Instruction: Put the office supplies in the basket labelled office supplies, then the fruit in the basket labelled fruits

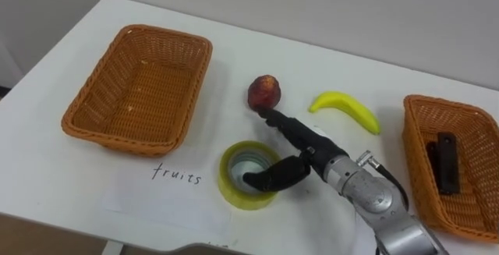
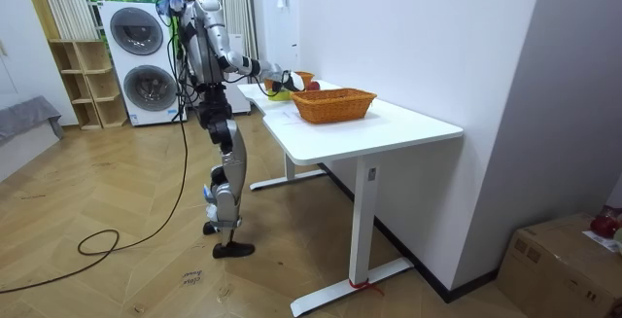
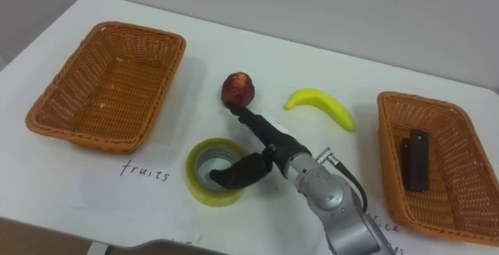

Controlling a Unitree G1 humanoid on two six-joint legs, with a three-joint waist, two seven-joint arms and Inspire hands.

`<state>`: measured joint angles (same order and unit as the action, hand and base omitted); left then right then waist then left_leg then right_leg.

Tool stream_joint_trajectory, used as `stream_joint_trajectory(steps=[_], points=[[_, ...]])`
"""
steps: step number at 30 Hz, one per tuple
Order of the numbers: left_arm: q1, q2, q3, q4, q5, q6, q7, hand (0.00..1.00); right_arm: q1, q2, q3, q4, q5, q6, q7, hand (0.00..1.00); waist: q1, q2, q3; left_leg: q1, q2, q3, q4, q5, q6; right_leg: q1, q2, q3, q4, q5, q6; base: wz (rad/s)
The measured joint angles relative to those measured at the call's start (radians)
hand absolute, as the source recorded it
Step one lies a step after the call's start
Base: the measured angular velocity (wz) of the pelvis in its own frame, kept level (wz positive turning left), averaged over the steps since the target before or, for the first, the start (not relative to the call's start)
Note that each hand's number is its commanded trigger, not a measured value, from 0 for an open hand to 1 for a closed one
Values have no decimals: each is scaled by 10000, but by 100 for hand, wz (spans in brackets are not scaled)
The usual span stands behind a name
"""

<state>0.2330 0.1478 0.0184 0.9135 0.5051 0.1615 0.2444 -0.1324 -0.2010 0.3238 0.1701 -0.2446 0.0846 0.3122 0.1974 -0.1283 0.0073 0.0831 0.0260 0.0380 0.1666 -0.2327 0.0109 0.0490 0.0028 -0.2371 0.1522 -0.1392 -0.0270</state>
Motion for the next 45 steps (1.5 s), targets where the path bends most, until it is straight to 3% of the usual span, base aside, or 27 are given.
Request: stream_joint_trajectory(steps=[11, 28, 37, 38, 39, 40, 45], points=[[-35, 315, 404, 0, 37, 70, -219, 0, -117, -18, -95, -298, -946, 484, 975, 0, 70, -256, -38, 170, -17, -94, 15, 5, 4, 180, -22, 14, -17, -3, 6, 0], [-55, 300, 383, 5, 68, 102, -418, 0, -272, -156, -216, -446, -1684, 593, 2049, 0, 93, -291, -29, 164, -23, -139, -6, 4, 7, 177, -5, -2, 4, -3, 5, 0], [-105, 315, 366, 0, 59, 112, -376, 0, -279, -330, -171, -556, -1971, 701, 2248, 0, 309, -340, -46, 177, -23, -141, 11, 5, 8, 185, -7, 3, 4, -3, 5, 0], [-104, 315, 366, 0, 59, 119, -375, 0, -283, -333, -171, -554, -1977, 712, 2253, 11, 315, -347, -45, 178, -23, -143, 11, 5, 7, 188, -7, 1, 5, -3, 5, 0], [-103, 315, 366, 0, 59, 123, -375, 0, -283, -333, -171, -554, -1978, 715, 2254, 61, 317, -352, -42, 177, -23, -144, 10, 5, 8, 188, -7, 1, 5, -2, 5, 0], [-103, 315, 366, 0, 59, 124, -374, 0, -283, -333, -171, -554, -1978, 716, 2256, 100, 317, -353, -42, 177, -23, -144, 10, 5, 8, 188, -8, 1, 6, -2, 5, 0], [-109, 315, 363, -1, 48, 124, -366, 0, -452, -337, -168, -606, -2692, 701, 2019, 100, 316, -354, -41, 179, -24, -144, 11, 5, 7, 191, -8, 2, 5, -3, 5, 0]])
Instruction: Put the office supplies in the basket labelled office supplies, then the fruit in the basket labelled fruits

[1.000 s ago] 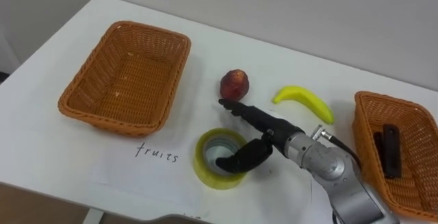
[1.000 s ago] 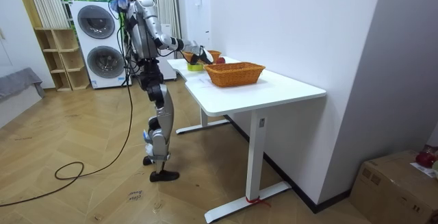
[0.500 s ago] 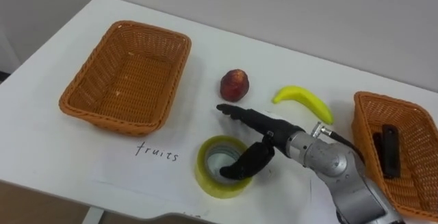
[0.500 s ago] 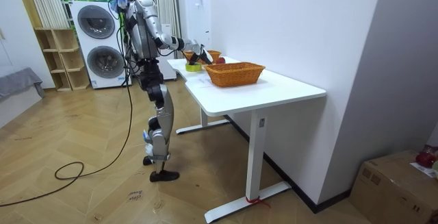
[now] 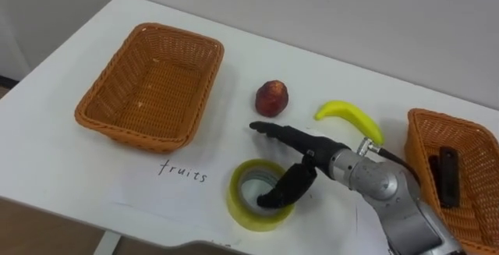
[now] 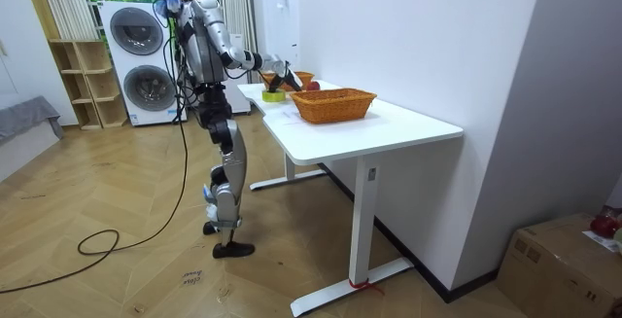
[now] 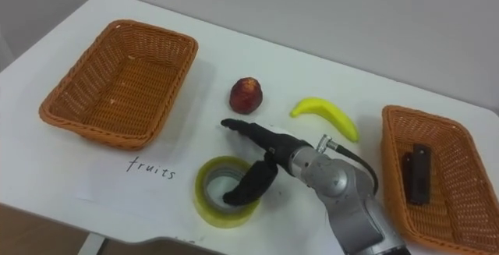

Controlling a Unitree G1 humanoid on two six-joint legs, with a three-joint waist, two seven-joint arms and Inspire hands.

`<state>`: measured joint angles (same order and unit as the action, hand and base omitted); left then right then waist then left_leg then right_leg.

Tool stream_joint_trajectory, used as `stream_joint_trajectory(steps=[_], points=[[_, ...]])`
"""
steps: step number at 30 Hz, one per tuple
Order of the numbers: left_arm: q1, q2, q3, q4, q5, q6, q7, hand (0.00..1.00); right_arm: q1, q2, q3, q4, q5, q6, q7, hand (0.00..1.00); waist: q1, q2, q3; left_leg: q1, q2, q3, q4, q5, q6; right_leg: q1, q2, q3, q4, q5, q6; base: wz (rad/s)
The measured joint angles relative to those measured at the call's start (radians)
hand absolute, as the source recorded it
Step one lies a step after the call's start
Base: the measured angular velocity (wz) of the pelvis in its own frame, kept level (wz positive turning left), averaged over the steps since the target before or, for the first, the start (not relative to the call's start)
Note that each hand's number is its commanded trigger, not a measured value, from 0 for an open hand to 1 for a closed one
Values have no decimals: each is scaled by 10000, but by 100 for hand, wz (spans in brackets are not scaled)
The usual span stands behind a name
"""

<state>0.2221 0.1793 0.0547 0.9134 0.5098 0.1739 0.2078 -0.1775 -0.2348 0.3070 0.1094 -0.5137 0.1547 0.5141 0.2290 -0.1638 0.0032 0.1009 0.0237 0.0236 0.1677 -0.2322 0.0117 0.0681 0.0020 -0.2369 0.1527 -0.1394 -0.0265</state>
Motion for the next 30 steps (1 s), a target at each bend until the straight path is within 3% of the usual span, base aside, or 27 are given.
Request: stream_joint_trajectory(steps=[8, 30], points=[[-35, 41, -10, -6, -61, -1, 5, 0, -220, 2, 206, 239, -749, 8, -461, 100, 5, 1, 0, -1, -3, -28, -10, 0, 1, 11, 1, -2, -16, 0, 1, 0], [-115, 117, -11, 12, -33, 0, 239, 0, -276, 2, 215, 368, -734, 113, -472, 100, 23, 25, 7, 0, -4, -40, -18, -1, 2, 17, 3, -9, -20, -1, 2, 0]])
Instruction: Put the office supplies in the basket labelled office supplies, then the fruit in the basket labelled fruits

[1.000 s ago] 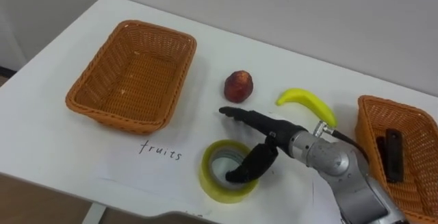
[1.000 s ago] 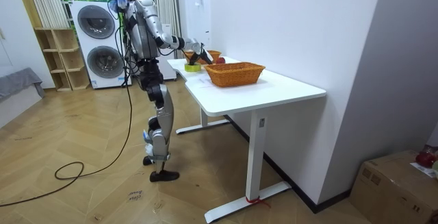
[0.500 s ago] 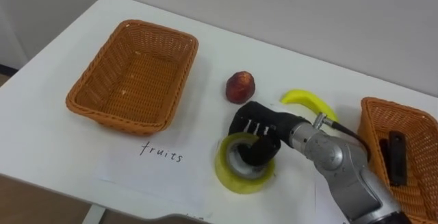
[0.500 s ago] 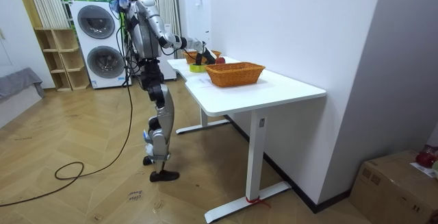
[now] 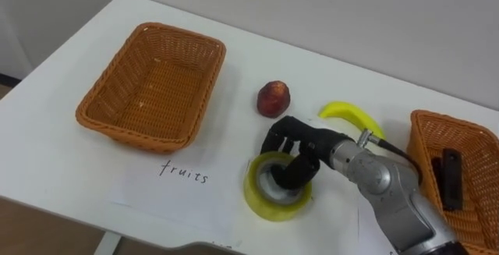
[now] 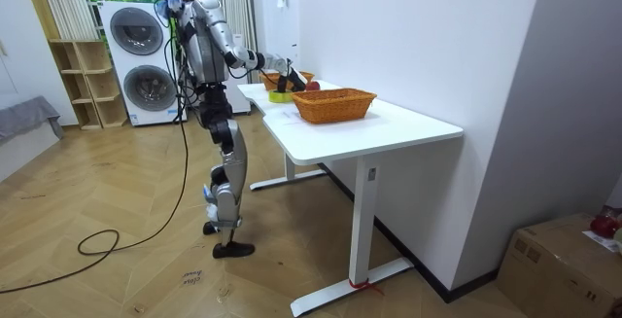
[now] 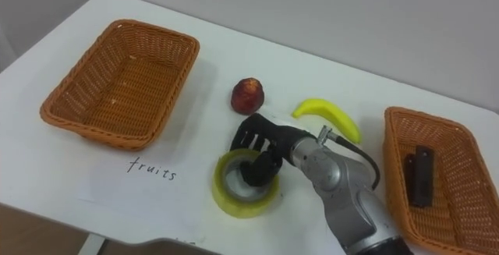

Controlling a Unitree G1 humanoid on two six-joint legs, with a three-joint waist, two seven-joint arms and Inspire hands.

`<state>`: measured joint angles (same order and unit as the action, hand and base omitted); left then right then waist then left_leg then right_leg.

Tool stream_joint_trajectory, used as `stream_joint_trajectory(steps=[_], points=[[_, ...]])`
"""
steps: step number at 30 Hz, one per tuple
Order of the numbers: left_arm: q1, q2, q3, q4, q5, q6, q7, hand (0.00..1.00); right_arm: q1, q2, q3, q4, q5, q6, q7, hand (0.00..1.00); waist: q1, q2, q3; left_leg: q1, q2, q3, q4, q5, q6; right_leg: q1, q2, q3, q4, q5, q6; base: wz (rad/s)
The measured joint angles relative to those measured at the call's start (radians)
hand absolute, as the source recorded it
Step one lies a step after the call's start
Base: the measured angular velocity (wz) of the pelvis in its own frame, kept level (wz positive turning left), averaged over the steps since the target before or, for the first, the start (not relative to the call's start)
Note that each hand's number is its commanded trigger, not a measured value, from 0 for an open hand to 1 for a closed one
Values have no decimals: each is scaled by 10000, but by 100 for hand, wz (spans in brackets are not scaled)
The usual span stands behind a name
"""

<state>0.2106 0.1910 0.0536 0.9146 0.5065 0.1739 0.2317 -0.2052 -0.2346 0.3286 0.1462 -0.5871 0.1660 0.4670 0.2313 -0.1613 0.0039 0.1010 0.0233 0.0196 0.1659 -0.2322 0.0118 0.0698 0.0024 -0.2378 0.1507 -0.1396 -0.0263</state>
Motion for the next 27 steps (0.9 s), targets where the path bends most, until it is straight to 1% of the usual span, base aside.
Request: stream_joint_trajectory(steps=[2, 6, 8, 10, 12, 14, 15, 18, 20, 22, 23, 24, 27], points=[[-1, -5, 3, -1, 34, -1, 3, 0, 3, 0, -44, -8, 5, -5, 0, 100, -8, 22, 5, 2, 1, 15, -6, 0, 0, -7, -3, 6, 0, 0, 0, 0], [-5, -25, 21, -3, -6, -10, 3, 0, 48, 2, -105, -109, 134, -9, 1, 100, -39, 80, 41, 1, 4, 23, -19, 0, 0, -4, 0, 28, 1, 0, 0, 0], [-12, -56, 17, 4, -20, -92, 68, 0, 203, 30, -360, -140, 395, -72, 3, 100, -47, 135, 74, 9, 4, 19, -17, 0, 0, -2, 0, 41, 0, 0, 0, 0], [-16, -98, 14, 75, -39, -171, 281, 0, 295, 30, -459, -150, 633, -192, -65, 100, -65, 174, 97, 9, 4, 32, -15, 0, 0, -7, 3, 65, -2, 0, 0, -2], [-36, -119, 14, 191, -67, -242, 436, 0, 359, 22, -465, -267, 746, -229, -137, 100, -105, 202, 117, 1, 8, 67, -22, 0, 0, -31, 17, 107, -5, 0, 0, -4], [-69, -170, 17, 275, -243, -310, 489, 0, 814, 13, -727, -777, 938, -250, -207, 100, -151, 244, 136, -33, 6, 115, -26, 0, 0, -70, 19, 139, -1, 1, 1, 0], [-5, -191, 22, 285, -243, -326, 489, 0, 1059, 10, -856, -946, 1199, -254, -278, 100, -195, 273, 119, -33, 3, 121, -31, 0, 0, -81, 15, 148, 2, 1, 1, 0], [156, -196, 37, 272, -234, -347, 491, 0, 1363, -7, -1014, -1234, 1574, -251, -318, 100, -388, 302, 91, -35, 7, 203, -24, 1, 0, -124, -1, 210, 8, 1, 1, -8], [211, -194, 46, 280, -230, -433, 514, 0, 1499, -29, -1178, -1306, 1679, -258, -406, 100, -506, 319, 69, -26, 18, 330, 4, 3, 0, -171, -15, 378, 17, 3, 3, -19], [294, -190, 47, 301, -227, -546, 578, 0, 1532, -47, -1297, -1378, 1673, -258, -465, 100, -746, 331, 35, -17, 18, 358, 11, 4, -1, -168, -22, 410, 32, 4, 5, -7], [330, -190, 52, 305, -235, -591, 607, 0, 1534, -45, -1444, -1420, 1682, -312, -540, 100, -872, 348, 25, -2, 23, 411, 13, 4, 0, -169, -18, 441, 33, 7, 6, -6], [341, -190, 45, 308, -243, -614, 615, 0, 1534, -46, -1539, -1426, 1710, -366, -604, 100, -912, 360, 21, 6, 30, 455, 14, 4, -1, -169, -17, 455, 35, 11, 9, -13], [391, -200, 25, 383, -264, -791, 646, 0, 1533, -79, -2022, -1429, 2564, -533, -1242, 100, -1052, 422, -14, 167, 69, 609, 8, 5, -1, -129, -2, 577, 53, 53, -1, -15]])
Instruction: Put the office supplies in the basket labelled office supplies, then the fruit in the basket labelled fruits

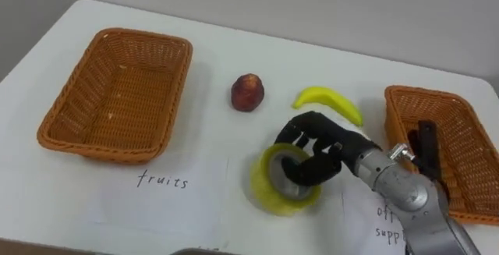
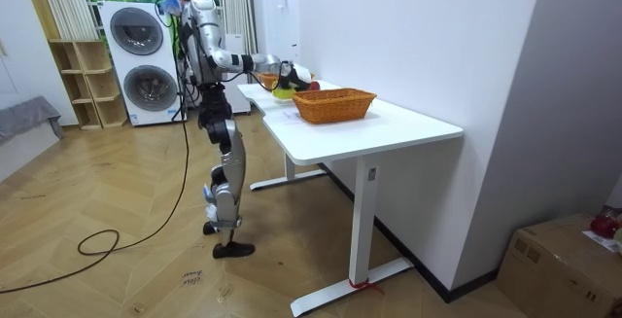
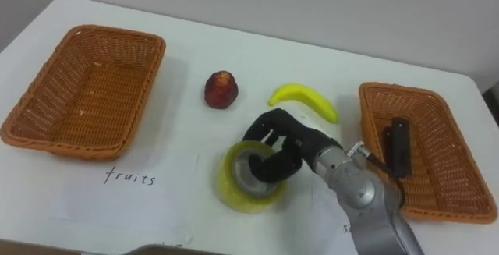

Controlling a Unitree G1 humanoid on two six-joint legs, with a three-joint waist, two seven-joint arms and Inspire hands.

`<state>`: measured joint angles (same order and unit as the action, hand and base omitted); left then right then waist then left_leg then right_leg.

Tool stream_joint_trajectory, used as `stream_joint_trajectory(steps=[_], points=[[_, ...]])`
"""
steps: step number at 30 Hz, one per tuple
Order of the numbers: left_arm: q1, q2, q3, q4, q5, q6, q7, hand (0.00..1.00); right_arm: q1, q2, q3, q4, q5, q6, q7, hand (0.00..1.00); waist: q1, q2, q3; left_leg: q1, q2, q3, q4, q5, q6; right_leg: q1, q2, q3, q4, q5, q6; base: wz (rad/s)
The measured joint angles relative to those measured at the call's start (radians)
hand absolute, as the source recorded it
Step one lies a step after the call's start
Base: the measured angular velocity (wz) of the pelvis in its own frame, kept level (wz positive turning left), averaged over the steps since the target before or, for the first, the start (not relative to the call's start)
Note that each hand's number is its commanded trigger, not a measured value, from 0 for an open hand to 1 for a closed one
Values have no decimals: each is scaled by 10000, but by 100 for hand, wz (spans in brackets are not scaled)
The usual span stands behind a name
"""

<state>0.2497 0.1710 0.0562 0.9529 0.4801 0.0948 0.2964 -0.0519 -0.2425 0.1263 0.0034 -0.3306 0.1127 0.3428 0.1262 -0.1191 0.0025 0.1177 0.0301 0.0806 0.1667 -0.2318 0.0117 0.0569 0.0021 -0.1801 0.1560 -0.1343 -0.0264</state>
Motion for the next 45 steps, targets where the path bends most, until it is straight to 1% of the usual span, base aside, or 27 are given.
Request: stream_joint_trajectory(steps=[3, 6, 7, 8, 10, 11, 13, 15, 17, 18, 19, 21, 24, 27, 28, 29, 32, 37, 41, 42, 43, 45], points=[[-13, -15, 15, 11, 8, -190, 56, 0, 0, 9, -347, -13, 403, -247, -445, 100, -155, 45, -4, 23, 53, 84, 1, 0, 0, 16, 6, 55, 25, 38, -3, -8], [-46, -30, 58, 15, 12, -260, 63, 0, 0, 8, -568, -25, 530, -302, -711, 100, -184, 88, 4, 62, 65, 159, 2, -1, 2, -13, 18, 128, 126, 50, -5, -8], [-32, -46, 77, 15, 23, -302, 68, 0, 1, 8, -709, -24, 526, -322, -756, 100, -223, 120, -5, 64, 65, 167, -5, -5, 5, -15, 17, 130, 145, 50, -5, -5], [-19, -86, 136, 15, 33, -304, 67, 0, 1, 6, -837, -25, 511, -325, -835, 100, -248, 158, -18, 92, 69, 196, -18, -7, 7, -2, 25, 143, 149, 59, -8, 0], [18, -192, 255, 9, 31, -302, 68, 0, 1, 7, -1048, -24, 502, -331, -918, 100, -322, 264, 22, 166, 87, 204, -26, -17, 15, 104, 36, 141, 138, 72, -8, 2], [41, -268, 294, -19, 31, -304, 68, 0, 0, 4, -1205, -25, 504, -378, -1036, 100, -381, 338, 0, 164, 90, 199, -21, -23, 20, 117, 30, 129, 143, 71, -8, 4], [36, -300, 328, -18, 25, -314, 68, 0, 0, 4, -1483, -24, 562, -486, -1253, 100, -418, 429, -17, 167, 93, 197, -22, -23, 20, 113, 32, 144, 142, 72, -9, 0], [55, -322, 451, 8, -70, -320, 68, 0, 1, 1, -1727, -22, 646, -504, -1476, 100, -455, 503, -52, 213, 95, 193, 2, -23, 19, 139, 36, 150, 146, 73, -11, -2], [120, -326, 507, 23, -175, -335, 70, 0, 1, -12, -2012, -13, 833, -503, -1709, 100, -510, 610, -5, 318, 91, 188, -9, -22, 19, 220, 37, 167, 141, 73, -11, -2], [154, -327, 529, 37, -175, -344, 73, 0, 2, -16, -2048, -4, 958, -503, -1759, 100, -543, 620, 3, 340, 91, 188, -13, -22, 19, 244, 37, 167, 130, 72, -10, 0], [188, -333, 588, 105, -174, -357, 92, 0, 1, -17, -2094, 0, 1027, -503, -1824, 100, -682, 618, -1, 348, 91, 185, -15, -22, 19, 264, 37, 167, 120, 71, -9, 0], [245, -339, 604, 155, -172, -355, 164, 0, 1, -19, -2194, 25, 1092, -503, -1894, 100, -707, 573, 7, 348, 88, 189, -15, -22, 19, 263, 37, 169, 110, 70, -8, 0], [283, -338, 601, 184, -172, -343, 186, 0, 1, -158, -2298, 262, 1228, -495, -2054, 100, -794, 382, -31, 347, 79, 186, -8, -22, 19, 267, 33, 177, 95, 68, -6, 0], [289, -336, 601, 183, -173, -339, 186, 0, 1, -180, -2298, 276, 1313, -495, -2202, 100, -864, 255, -31, 381, 82, 234, -7, -22, 19, 294, 40, 201, 75, 68, -6, 0], [291, -338, 600, 183, -173, -339, 185, 0, 1, -181, -2299, 277, 1316, -495, -2215, 100, -868, 238, -20, 412, 84, 245, -17, -22, 19, 306, 47, 227, 75, 68, -6, -9], [306, -342, 599, 190, -171, -335, 184, 0, 1, -181, -2298, 286, 1313, -495, -2221, 100, -874, 263, 11, 447, 90, 250, -41, -22, 19, 323, 65, 282, 74, 68, -6, -8], [310, -341, 598, 203, -166, -308, 182, 0, 1, -196, -2300, 384, 1304, -494, -2258, 100, -959, 226, -11, 467, 90, 267, -75, -24, 21, 319, 69, 303, 75, 68, -6, -4], [396, -358, 598, 193, -171, -283, 173, 0, 10, -236, -2318, 600, 1368, -454, -2271, 100, -994, 252, -16, 521, 92, 355, -129, -24, 21, 305, 82, 378, 116, 69, -6, -4], [399, -355, 604, 203, -171, -288, 173, 0, 9, -633, -2365, 607, 1859, -464, -2544, 100, -1004, 383, -44, 567, 93, 392, -138, -23, 22, 337, 76, 376, 129, 70, -4, 0], [402, -355, 609, 224, -170, -291, 173, 0, 9, -682, -2389, 609, 1860, -465, -2586, 100, -1000, 404, -40, 589, 95, 388, -145, -23, 22, 353, 77, 376, 128, 70, -4, 0], [410, -360, 644, 251, -167, -292, 172, 0, 9, -707, -2504, 643, 1855, -472, -2640, 100, -996, 453, -18, 612, 101, 358, -147, -24, 22, 385, 82, 377, 117, 69, -3, 0], [434, -367, 646, 254, -171, -291, 172, 0, 8, -707, -2753, 773, 1850, -481, -2777, 100, -998, 480, -5, 612, 98, 348, -152, -25, 23, 391, 80, 373, 113, 68, -2, 0]])
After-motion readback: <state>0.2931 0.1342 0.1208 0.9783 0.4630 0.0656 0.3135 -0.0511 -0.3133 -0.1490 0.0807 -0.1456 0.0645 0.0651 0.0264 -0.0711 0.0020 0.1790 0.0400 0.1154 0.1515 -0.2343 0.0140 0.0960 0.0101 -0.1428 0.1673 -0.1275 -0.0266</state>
